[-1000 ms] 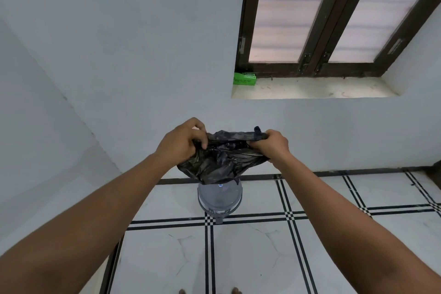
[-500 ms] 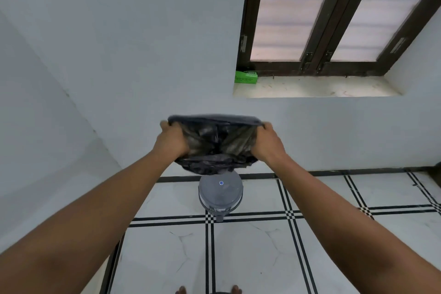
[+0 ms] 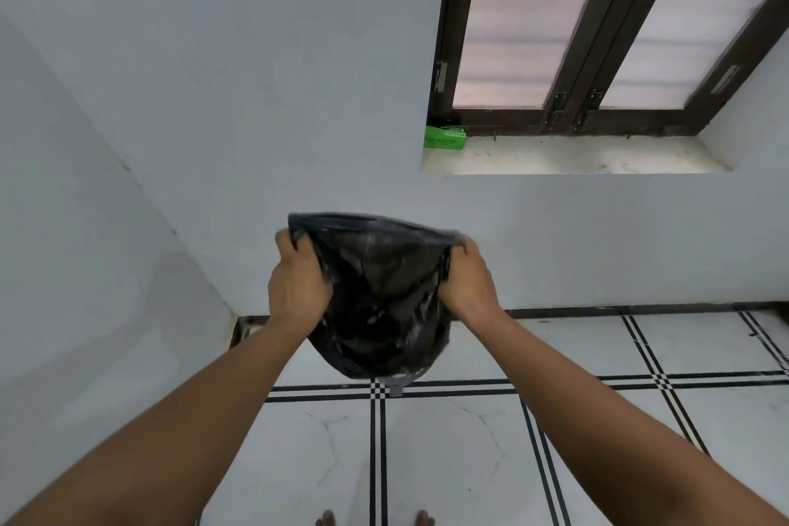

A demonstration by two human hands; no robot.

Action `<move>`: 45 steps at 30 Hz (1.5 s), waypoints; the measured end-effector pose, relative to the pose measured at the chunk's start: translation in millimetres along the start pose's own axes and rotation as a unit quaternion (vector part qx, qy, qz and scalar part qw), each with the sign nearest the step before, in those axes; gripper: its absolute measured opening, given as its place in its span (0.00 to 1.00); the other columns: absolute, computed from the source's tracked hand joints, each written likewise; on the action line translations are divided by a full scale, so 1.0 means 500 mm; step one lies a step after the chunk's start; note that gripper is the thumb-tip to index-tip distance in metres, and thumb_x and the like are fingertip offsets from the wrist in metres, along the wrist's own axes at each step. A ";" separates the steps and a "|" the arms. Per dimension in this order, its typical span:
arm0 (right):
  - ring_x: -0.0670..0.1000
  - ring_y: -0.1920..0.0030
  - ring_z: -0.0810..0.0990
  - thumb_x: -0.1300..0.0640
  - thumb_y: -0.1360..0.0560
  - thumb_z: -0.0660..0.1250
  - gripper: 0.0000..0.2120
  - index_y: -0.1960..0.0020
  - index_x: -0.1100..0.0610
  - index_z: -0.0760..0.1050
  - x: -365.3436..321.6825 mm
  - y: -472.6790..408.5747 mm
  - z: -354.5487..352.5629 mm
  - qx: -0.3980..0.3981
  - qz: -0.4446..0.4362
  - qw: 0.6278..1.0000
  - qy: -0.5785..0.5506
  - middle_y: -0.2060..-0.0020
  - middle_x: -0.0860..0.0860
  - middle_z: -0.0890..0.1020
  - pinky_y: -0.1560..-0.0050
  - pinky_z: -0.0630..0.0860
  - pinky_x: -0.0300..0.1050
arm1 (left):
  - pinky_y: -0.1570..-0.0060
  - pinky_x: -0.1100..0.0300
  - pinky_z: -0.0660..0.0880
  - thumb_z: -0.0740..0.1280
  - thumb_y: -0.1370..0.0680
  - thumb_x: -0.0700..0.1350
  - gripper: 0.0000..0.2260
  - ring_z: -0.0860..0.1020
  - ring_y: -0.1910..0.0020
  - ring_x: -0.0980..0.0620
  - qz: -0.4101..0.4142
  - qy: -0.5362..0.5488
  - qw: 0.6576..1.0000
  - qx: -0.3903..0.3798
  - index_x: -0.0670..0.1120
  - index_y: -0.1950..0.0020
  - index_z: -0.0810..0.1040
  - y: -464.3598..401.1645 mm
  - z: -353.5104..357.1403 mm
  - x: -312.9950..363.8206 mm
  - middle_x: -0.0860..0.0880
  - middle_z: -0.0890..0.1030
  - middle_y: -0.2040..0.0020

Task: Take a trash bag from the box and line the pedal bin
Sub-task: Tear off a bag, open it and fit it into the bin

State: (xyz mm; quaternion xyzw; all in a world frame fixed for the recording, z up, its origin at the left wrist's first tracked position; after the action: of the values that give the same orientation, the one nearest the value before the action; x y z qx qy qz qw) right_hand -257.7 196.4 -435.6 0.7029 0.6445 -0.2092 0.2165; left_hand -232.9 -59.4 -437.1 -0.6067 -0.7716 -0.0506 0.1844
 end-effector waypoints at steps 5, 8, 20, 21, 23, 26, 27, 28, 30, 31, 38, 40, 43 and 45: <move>0.52 0.46 0.80 0.58 0.21 0.65 0.28 0.23 0.47 0.62 0.015 0.003 -0.007 -0.004 -0.071 0.996 0.044 0.34 0.45 0.74 0.53 0.76 0.43 | 0.60 0.48 0.80 0.72 0.26 0.40 0.26 0.79 0.59 0.42 0.101 -0.054 0.993 -0.012 0.41 0.29 0.68 -0.005 0.004 -0.005 0.41 0.67 0.28; 0.59 0.49 0.81 0.60 0.23 0.66 0.10 0.43 0.61 0.78 0.024 0.043 -0.009 -0.402 -0.042 0.819 0.407 0.48 0.57 0.82 0.47 0.80 0.50 | 0.55 0.53 0.82 0.73 0.27 0.44 0.18 0.81 0.54 0.45 0.056 -0.178 0.897 -0.401 0.44 0.38 0.77 0.006 0.022 -0.025 0.44 0.79 0.40; 0.56 0.53 0.80 0.62 0.24 0.68 0.26 0.27 0.55 0.70 0.079 0.011 0.006 -0.085 -0.079 0.979 0.170 0.32 0.53 0.75 0.52 0.79 0.48 | 0.54 0.45 0.81 0.71 0.26 0.44 0.25 0.81 0.53 0.40 0.090 -0.107 0.984 -0.115 0.44 0.30 0.71 -0.004 0.061 -0.023 0.43 0.67 0.29; 0.58 0.53 0.81 0.61 0.26 0.67 0.19 0.34 0.58 0.77 0.085 0.019 0.011 -0.210 -0.067 0.938 0.268 0.37 0.57 0.80 0.51 0.80 0.48 | 0.49 0.46 0.81 0.71 0.28 0.48 0.24 0.81 0.49 0.41 0.097 -0.146 0.960 -0.219 0.47 0.32 0.74 -0.001 0.074 -0.040 0.45 0.71 0.32; 0.57 0.55 0.82 0.60 0.27 0.65 0.14 0.43 0.60 0.83 0.095 0.030 0.021 -0.349 -0.057 0.859 0.370 0.46 0.57 0.85 0.50 0.83 0.46 | 0.44 0.50 0.81 0.70 0.30 0.49 0.21 0.80 0.45 0.44 0.069 -0.169 0.916 -0.356 0.48 0.37 0.77 0.016 0.083 -0.059 0.45 0.76 0.36; 0.56 0.51 0.84 0.60 0.29 0.67 0.14 0.45 0.56 0.83 0.098 0.007 0.034 -0.317 -0.013 0.911 0.264 0.46 0.55 0.84 0.47 0.83 0.48 | 0.44 0.54 0.79 0.69 0.27 0.44 0.18 0.79 0.45 0.45 0.035 -0.102 0.928 -0.356 0.45 0.38 0.75 0.023 0.089 -0.066 0.45 0.72 0.37; 0.56 0.51 0.83 0.59 0.30 0.69 0.12 0.47 0.55 0.83 0.096 -0.004 0.037 -0.284 0.006 0.934 0.216 0.47 0.54 0.84 0.48 0.83 0.47 | 0.44 0.52 0.79 0.69 0.27 0.44 0.19 0.79 0.46 0.45 0.028 -0.079 0.939 -0.332 0.45 0.37 0.74 0.021 0.088 -0.066 0.44 0.70 0.36; 0.54 0.51 0.83 0.58 0.31 0.72 0.12 0.48 0.54 0.82 0.090 -0.015 0.037 -0.259 0.022 0.949 0.176 0.47 0.53 0.83 0.50 0.82 0.45 | 0.44 0.51 0.79 0.69 0.27 0.44 0.20 0.80 0.47 0.43 0.022 -0.059 0.950 -0.305 0.44 0.36 0.73 0.016 0.092 -0.070 0.43 0.69 0.35; 0.54 0.52 0.81 0.54 0.35 0.78 0.17 0.48 0.53 0.78 0.078 -0.029 0.039 -0.227 0.043 0.964 0.128 0.47 0.51 0.76 0.51 0.80 0.44 | 0.44 0.49 0.78 0.69 0.27 0.42 0.23 0.81 0.46 0.40 0.007 -0.037 0.963 -0.265 0.42 0.32 0.71 0.005 0.095 -0.074 0.42 0.67 0.32; 0.56 0.51 0.80 0.52 0.35 0.79 0.21 0.46 0.53 0.77 0.071 -0.032 0.040 -0.210 0.045 0.969 0.121 0.46 0.51 0.72 0.48 0.79 0.46 | 0.44 0.48 0.78 0.68 0.26 0.41 0.24 0.80 0.45 0.39 -0.001 -0.032 0.966 -0.258 0.41 0.31 0.70 -0.001 0.096 -0.075 0.41 0.66 0.31; 0.65 0.56 0.82 0.66 0.27 0.69 0.22 0.36 0.59 0.66 0.034 -0.050 0.079 -0.062 -0.068 0.960 0.265 0.42 0.59 0.73 0.61 0.74 0.54 | 0.43 0.42 0.77 0.69 0.23 0.48 0.27 0.80 0.46 0.33 -0.020 -0.014 0.977 -0.212 0.42 0.27 0.67 -0.070 0.093 -0.128 0.40 0.64 0.30; 0.64 0.52 0.83 0.67 0.26 0.67 0.24 0.32 0.60 0.64 0.021 -0.061 0.092 -0.070 -0.066 0.952 0.289 0.45 0.58 0.78 0.60 0.72 0.52 | 0.45 0.42 0.78 0.71 0.24 0.48 0.27 0.80 0.48 0.33 -0.007 -0.019 0.980 -0.197 0.42 0.28 0.68 -0.092 0.090 -0.148 0.40 0.64 0.30; 0.62 0.50 0.83 0.69 0.25 0.64 0.19 0.35 0.62 0.69 -0.001 -0.074 0.115 -0.062 -0.047 0.948 0.308 0.48 0.58 0.82 0.60 0.71 0.50 | 0.47 0.43 0.79 0.72 0.25 0.48 0.27 0.80 0.49 0.34 0.011 -0.028 0.980 -0.194 0.42 0.29 0.69 -0.121 0.092 -0.167 0.42 0.64 0.28; 0.62 0.51 0.83 0.69 0.24 0.62 0.11 0.43 0.62 0.74 -0.008 -0.079 0.129 -0.058 -0.034 0.955 0.289 0.51 0.58 0.81 0.60 0.70 0.48 | 0.48 0.44 0.78 0.71 0.24 0.48 0.26 0.80 0.49 0.34 0.009 -0.021 0.980 -0.196 0.42 0.29 0.69 -0.130 0.099 -0.171 0.42 0.64 0.29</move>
State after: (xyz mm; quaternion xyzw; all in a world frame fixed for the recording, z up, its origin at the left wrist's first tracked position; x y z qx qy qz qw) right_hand -298.4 159.0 -487.7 0.6971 0.7142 0.0334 0.0540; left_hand -289.4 -139.5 -502.9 -0.6386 -0.7451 -0.1870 0.0461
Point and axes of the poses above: each hand's wrist, its own y-axis away from the middle knuckle, its own z-axis out of the palm, x = y × z, the point moved 1 cm from there along -y, towards the middle knuckle
